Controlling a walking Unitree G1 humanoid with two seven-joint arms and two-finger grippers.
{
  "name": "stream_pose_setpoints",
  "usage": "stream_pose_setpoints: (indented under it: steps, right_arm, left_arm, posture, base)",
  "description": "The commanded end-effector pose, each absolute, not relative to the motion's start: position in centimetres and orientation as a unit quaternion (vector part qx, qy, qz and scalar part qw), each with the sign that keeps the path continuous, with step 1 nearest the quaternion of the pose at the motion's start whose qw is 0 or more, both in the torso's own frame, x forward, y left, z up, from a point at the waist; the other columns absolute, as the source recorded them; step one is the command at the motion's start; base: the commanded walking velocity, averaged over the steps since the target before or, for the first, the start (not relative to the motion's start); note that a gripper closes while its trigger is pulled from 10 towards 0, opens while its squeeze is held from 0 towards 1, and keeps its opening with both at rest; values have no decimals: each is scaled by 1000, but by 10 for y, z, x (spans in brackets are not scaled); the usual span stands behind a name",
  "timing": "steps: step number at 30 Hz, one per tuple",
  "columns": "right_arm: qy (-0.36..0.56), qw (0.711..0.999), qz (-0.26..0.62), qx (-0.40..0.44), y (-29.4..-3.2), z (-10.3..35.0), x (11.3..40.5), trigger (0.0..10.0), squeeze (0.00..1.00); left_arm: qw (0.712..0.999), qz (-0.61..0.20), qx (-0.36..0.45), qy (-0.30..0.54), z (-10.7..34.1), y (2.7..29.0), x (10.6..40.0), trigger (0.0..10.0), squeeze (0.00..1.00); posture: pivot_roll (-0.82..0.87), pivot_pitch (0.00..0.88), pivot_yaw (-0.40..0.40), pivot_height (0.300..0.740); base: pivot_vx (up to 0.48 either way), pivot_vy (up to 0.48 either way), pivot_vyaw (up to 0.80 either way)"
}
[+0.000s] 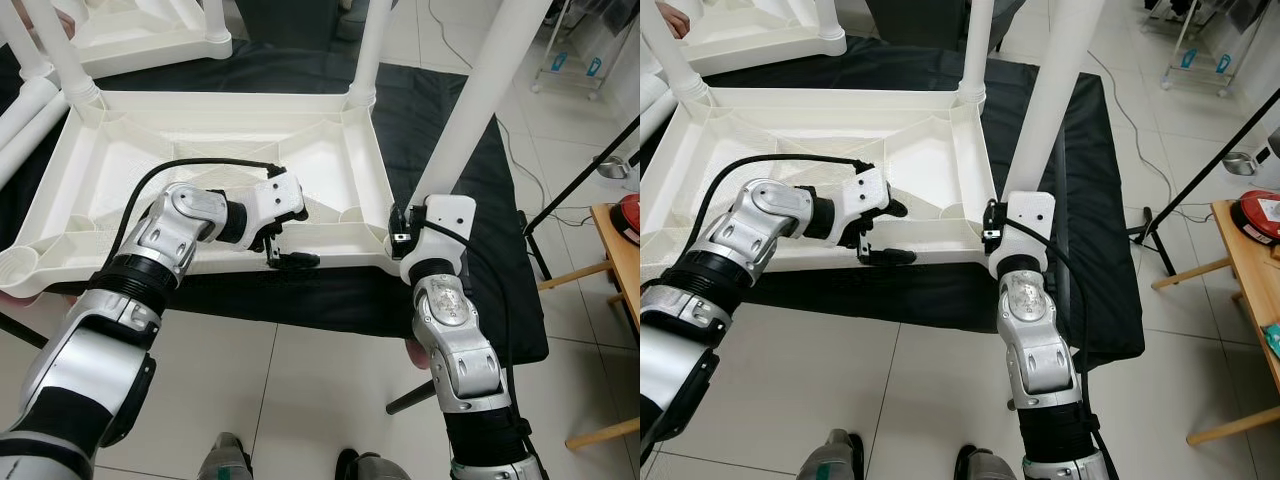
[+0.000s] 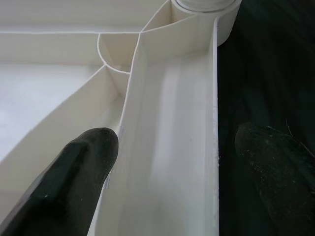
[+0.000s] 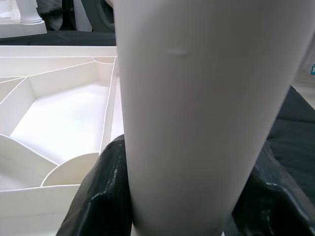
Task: Building children table
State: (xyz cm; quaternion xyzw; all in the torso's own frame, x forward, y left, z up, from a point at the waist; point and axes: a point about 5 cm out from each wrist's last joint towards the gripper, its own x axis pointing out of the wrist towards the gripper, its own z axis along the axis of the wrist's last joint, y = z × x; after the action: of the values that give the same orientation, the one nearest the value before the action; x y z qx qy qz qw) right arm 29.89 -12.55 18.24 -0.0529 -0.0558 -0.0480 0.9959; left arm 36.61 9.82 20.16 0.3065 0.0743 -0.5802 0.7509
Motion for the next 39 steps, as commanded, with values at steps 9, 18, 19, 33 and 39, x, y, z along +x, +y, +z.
stream_pose_setpoints:
  steps: [9, 18, 19, 33, 39]
  right_arm:
    - [46, 992, -89, -80, -145, 141, 298, 10000, 0]
    - [43, 992, -89, -79, -145, 142, 300, 10000, 0]
    - [43, 992, -89, -79, -145, 142, 300, 10000, 0]
    - [35, 992, -88, -77, -145, 145, 300, 10000, 0]
    - [-19, 996, -46, -71, -139, 161, 300, 10000, 0]
  left_arm:
    - [756, -533, 352, 142, 180, 97, 378, 10000, 0]
    - [718, -553, 378, 189, 157, 100, 370, 10000, 0]
    - [717, -558, 372, 192, 155, 99, 369, 10000, 0]
    - [720, -576, 339, 186, 161, 96, 371, 0, 0]
    - [709, -592, 344, 166, 163, 96, 369, 0, 0]
  posture:
    - [147, 168, -17, 740]
    - [149, 156, -14, 740]
    - [149, 156, -14, 740]
    - [145, 156, -12, 740]
    - [143, 160, -12, 740]
  base:
    - [0, 0, 0]
    - [0, 0, 0]
    - [0, 0, 0]
    - [0, 0, 0]
    - [0, 0, 0]
